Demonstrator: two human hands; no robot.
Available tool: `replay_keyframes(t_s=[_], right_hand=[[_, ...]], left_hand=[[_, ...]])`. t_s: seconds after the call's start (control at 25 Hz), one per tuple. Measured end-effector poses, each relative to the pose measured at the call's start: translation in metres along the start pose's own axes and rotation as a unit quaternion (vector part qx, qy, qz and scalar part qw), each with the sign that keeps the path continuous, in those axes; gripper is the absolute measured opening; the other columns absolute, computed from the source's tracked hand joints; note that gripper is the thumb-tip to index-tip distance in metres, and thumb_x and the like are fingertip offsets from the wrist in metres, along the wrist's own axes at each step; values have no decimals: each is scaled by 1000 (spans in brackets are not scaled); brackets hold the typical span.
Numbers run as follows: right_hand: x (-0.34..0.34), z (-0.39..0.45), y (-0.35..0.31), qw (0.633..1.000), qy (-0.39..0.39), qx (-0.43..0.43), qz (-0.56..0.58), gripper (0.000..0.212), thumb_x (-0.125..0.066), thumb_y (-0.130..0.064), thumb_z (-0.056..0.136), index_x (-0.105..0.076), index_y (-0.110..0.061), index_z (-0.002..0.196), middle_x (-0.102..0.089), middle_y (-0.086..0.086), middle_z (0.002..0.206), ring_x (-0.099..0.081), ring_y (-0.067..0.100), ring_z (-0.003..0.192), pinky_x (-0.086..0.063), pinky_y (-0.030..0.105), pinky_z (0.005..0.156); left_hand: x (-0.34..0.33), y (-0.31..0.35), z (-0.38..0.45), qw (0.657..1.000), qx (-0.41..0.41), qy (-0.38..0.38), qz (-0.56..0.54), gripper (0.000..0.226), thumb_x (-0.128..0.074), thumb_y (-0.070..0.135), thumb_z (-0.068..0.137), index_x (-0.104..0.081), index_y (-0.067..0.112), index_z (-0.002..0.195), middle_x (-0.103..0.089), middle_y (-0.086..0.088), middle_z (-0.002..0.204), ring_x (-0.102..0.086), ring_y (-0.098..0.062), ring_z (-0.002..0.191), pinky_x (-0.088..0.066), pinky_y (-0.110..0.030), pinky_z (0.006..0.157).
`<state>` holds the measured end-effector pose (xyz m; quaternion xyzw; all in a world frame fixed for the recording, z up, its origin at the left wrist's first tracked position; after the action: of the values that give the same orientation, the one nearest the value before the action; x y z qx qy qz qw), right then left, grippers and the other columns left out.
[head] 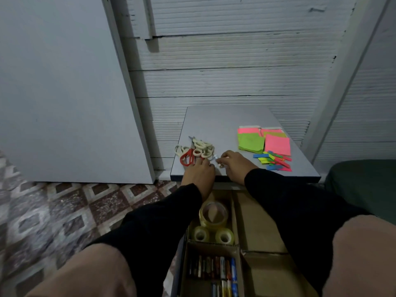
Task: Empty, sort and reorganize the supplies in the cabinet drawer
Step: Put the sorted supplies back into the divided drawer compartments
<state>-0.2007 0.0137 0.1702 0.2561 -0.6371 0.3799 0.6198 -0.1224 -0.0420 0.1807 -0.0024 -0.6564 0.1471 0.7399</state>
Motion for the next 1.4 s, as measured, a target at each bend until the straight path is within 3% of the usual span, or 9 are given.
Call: replay_keyframes(t_s=[0.16,0.4,0.52,0.68,0.84,1.12,1.4], right_hand=[[-4,4,4,1000,-7,-4,0,46,-45,-5,93,-44,-11,138,-38,10,140,-41,30,125,-33,33,106],[5,2,16,999,-8,-23,21,25,-58,-9,89,-61,-5,113,-44,9,128,-54,28,109,-42,33,96],[11,3,23,998,-23,-50,36,23,-64,-8,84,-64,-5,107,-46,10,127,-54,26,109,-42,29,93],[17,0,36,993,-31,-101,62,25,-65,-6,84,-66,-8,108,-59,12,119,-57,26,108,-37,21,76],[18,-8,40,989,-29,-115,90,23,-67,-5,82,-67,-8,105,-61,13,116,-58,25,105,-37,21,74],[21,-37,32,987,-20,-104,125,48,-75,-10,74,-55,-10,118,-56,9,125,-53,24,113,-37,22,81],[6,-85,-16,982,-55,-53,172,44,-77,-8,72,-56,-12,111,-56,8,114,-50,14,85,-42,25,76]], left_hand=[[-2,2,8,1000,-6,8,-27,33,-45,6,93,-51,9,125,-45,-13,133,-42,-28,124,-46,-38,95],[0,-2,18,977,39,22,-211,22,-52,11,94,-59,9,115,-51,-10,125,-53,-24,110,-44,-30,91],[-2,0,27,973,43,-12,-225,22,-58,13,91,-62,8,112,-54,-11,125,-55,-24,111,-44,-29,93],[1,3,41,972,30,-83,-220,25,-62,11,88,-64,8,112,-59,-10,124,-56,-24,114,-44,-29,96],[1,6,46,970,14,-114,-214,25,-64,8,85,-67,9,111,-61,-9,122,-56,-23,113,-45,-28,95],[2,11,22,953,-6,-98,-285,58,-74,10,75,-47,13,126,-57,-11,125,-56,-27,110,-48,-36,93],[-7,2,-55,950,-5,-118,-290,65,-75,11,75,-44,12,132,-46,-8,134,-51,-24,116,-43,-30,95]])
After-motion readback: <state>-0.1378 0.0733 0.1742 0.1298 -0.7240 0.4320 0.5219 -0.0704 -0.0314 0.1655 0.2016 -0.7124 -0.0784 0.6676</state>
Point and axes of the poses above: each hand's wrist, its own z-axis towards the middle knuckle, its own x-axis out of the back of the hand, y = z × x, the point moved 7 cm from there along z, towards the middle knuckle
